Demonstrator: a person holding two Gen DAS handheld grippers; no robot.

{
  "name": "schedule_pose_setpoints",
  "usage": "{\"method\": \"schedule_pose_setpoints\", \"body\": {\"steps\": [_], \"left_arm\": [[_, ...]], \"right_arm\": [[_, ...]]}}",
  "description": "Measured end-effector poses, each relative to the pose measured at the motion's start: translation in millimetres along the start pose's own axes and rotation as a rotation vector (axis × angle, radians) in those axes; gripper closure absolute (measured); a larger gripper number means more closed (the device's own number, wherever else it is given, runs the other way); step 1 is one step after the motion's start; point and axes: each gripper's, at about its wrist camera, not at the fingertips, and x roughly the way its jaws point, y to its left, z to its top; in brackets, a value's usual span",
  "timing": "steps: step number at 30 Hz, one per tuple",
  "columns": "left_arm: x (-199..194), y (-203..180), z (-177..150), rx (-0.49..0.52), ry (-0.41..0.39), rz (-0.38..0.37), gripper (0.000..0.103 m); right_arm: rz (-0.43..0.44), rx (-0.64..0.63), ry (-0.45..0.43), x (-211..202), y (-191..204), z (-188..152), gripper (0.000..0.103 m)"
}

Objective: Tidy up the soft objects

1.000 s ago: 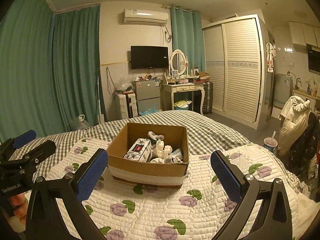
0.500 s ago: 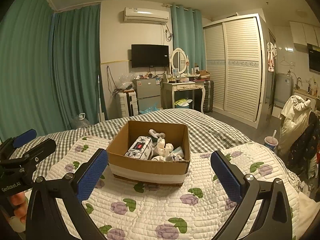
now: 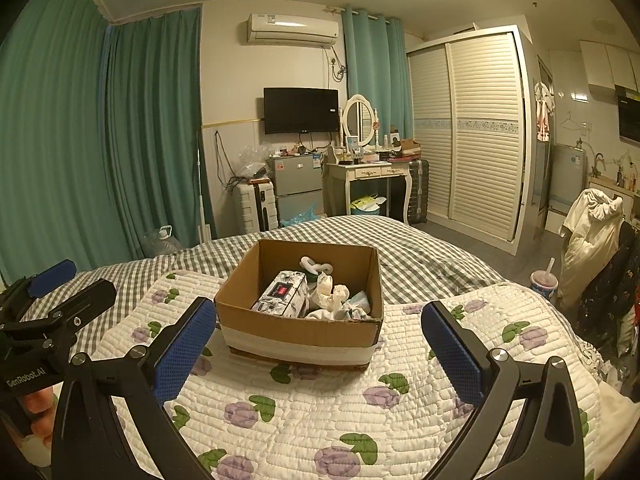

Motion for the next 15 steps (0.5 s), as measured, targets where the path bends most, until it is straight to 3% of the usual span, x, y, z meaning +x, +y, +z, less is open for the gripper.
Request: {"method": "schedule_pose_setpoints", "body": {"steps": [15], "left_arm": [[-0.4, 0.2, -0.7, 0.001, -0.001, 0.005, 0.008]], "right_arm": [[0.001, 0.002, 0.002, 0.0, 1.3, -2.1, 0.0]]}}
